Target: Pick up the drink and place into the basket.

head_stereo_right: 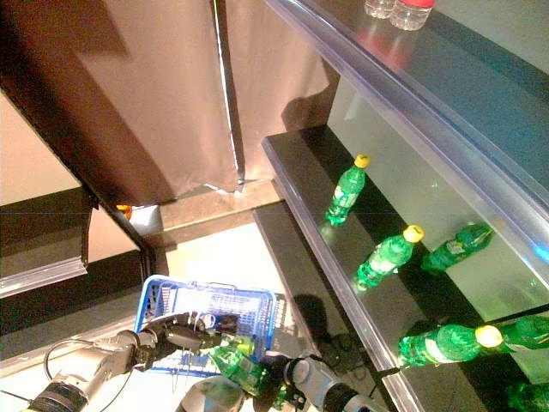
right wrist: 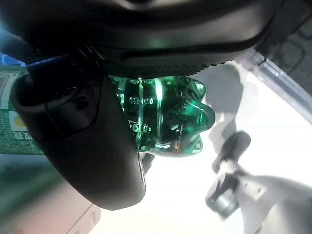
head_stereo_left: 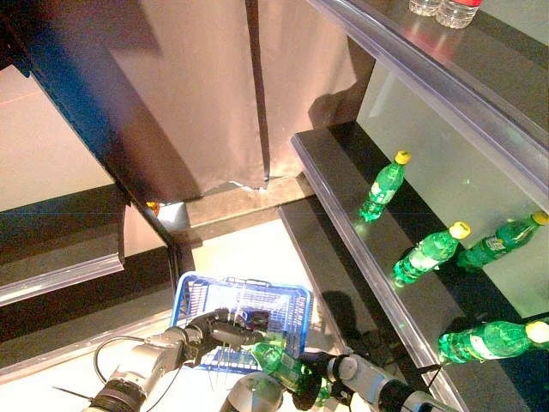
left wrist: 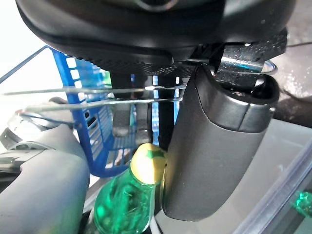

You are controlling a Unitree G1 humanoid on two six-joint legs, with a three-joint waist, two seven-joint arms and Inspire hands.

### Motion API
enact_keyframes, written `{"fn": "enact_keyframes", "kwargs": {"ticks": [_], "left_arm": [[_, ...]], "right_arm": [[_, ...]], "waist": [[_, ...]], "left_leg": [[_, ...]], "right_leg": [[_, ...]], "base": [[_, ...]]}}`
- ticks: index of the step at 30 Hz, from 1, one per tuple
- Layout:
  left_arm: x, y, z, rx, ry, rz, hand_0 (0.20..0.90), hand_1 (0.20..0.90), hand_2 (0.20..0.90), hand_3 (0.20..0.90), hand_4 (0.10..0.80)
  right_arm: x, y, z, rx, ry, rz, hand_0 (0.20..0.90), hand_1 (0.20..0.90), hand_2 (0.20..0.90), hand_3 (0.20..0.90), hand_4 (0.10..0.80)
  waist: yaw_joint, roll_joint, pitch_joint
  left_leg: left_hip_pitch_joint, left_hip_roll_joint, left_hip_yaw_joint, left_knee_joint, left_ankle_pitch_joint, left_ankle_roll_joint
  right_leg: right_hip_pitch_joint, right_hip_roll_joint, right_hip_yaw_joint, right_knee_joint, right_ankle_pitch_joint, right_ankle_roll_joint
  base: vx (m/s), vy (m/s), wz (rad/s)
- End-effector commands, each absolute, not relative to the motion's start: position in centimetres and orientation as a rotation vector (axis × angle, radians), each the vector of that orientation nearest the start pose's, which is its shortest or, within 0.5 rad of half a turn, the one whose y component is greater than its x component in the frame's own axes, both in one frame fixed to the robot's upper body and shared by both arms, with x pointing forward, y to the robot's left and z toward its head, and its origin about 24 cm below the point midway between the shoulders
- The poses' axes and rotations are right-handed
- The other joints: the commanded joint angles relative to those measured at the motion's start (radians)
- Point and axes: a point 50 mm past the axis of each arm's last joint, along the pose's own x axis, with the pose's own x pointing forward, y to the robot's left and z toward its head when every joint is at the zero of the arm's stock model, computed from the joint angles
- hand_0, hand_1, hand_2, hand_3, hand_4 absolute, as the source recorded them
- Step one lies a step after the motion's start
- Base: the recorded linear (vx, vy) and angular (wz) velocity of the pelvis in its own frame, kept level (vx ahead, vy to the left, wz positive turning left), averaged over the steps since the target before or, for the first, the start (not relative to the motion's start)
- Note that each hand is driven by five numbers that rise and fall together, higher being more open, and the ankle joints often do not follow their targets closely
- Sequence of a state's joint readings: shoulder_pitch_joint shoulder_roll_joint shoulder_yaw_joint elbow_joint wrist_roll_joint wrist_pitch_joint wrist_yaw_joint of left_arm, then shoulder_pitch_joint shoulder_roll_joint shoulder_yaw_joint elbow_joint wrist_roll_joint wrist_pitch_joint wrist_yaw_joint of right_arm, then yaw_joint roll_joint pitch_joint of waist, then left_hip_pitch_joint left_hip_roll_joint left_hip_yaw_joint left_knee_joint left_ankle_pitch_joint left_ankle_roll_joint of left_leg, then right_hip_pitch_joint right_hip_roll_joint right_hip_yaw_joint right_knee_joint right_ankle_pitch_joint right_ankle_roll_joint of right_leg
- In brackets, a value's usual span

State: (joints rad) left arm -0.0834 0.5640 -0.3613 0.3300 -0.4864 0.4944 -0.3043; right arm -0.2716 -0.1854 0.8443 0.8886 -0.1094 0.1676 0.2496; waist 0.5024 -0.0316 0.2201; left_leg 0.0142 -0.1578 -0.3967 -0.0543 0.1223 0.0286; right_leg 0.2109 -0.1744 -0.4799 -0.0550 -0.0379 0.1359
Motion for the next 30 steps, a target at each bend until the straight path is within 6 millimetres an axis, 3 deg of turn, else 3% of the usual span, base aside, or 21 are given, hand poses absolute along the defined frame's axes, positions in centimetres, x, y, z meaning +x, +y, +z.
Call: {"fn": "enact_keyframes", "kwargs": {"ticks": [1, 10, 13, 20, 30], "left_arm": [[20.8, 6.8, 1.0, -0.293, 0.503, -1.138, 0.3, 0.3, 0.3, 0.2, 0.1], [21.0, 8.2, 1.1, -0.283, 0.47, -1.038, 0.3, 0.3, 0.3, 0.2, 0.1], [21.0, 9.6, 1.1, -0.292, 0.432, -0.939, 0.3, 0.3, 0.3, 0.2, 0.1], [22.1, 12.0, 1.2, -0.335, 0.354, -0.759, 0.3, 0.3, 0.3, 0.2, 0.1], [23.3, 12.6, 1.4, -0.349, 0.309, -0.68, 0.3, 0.3, 0.3, 0.2, 0.1]], "right_arm": [[27.6, -8.1, -6.9, -0.775, 0.63, 0.616, 0.3, 0.3, 0.3, 0.2, 0.1], [27.8, -9.2, -5.5, -0.776, 0.412, 0.526, 0.3, 0.3, 0.3, 0.2, 0.1], [26.3, -10.4, -4.6, -0.776, 0.281, 0.519, 0.3, 0.3, 0.3, 0.2, 0.1], [23.4, -13.3, -4.0, -0.828, 0.152, 0.584, 0.3, 0.3, 0.3, 0.2, 0.1], [23.9, -13.5, -3.6, -0.866, 0.111, 0.594, 0.3, 0.3, 0.3, 0.2, 0.1]], "waist": [[-0.017, 0.057, -0.141], [-0.039, 0.048, -0.131], [-0.076, 0.036, -0.117], [-0.157, 0.018, -0.101], [-0.181, 0.005, -0.092]], "left_leg": [[0.005, 0.031, 0.059, 0.001, -0.079, -0.016], [0.002, 0.039, 0.086, -0.003, -0.082, -0.013], [0.001, 0.051, 0.121, -0.004, -0.091, -0.011], [-0.006, 0.07, 0.187, -0.003, -0.106, -0.004], [0.0, 0.079, 0.204, 0.007, -0.122, -0.007]], "right_leg": [[-0.083, 0.004, 0.062, 0.139, -0.018, -0.025], [-0.091, 0.009, 0.086, 0.116, 0.0, -0.014], [-0.103, 0.016, 0.116, 0.1, 0.011, -0.011], [-0.125, 0.033, 0.177, 0.077, 0.02, -0.011], [-0.126, 0.051, 0.225, 0.072, 0.012, -0.026]], "base": [[0.004, -0.035, -0.02], [-0.02, -0.038, -0.11], [-0.065, -0.054, -0.2], [-0.056, -0.033, -0.38], [-0.012, -0.033, -0.2]]}}
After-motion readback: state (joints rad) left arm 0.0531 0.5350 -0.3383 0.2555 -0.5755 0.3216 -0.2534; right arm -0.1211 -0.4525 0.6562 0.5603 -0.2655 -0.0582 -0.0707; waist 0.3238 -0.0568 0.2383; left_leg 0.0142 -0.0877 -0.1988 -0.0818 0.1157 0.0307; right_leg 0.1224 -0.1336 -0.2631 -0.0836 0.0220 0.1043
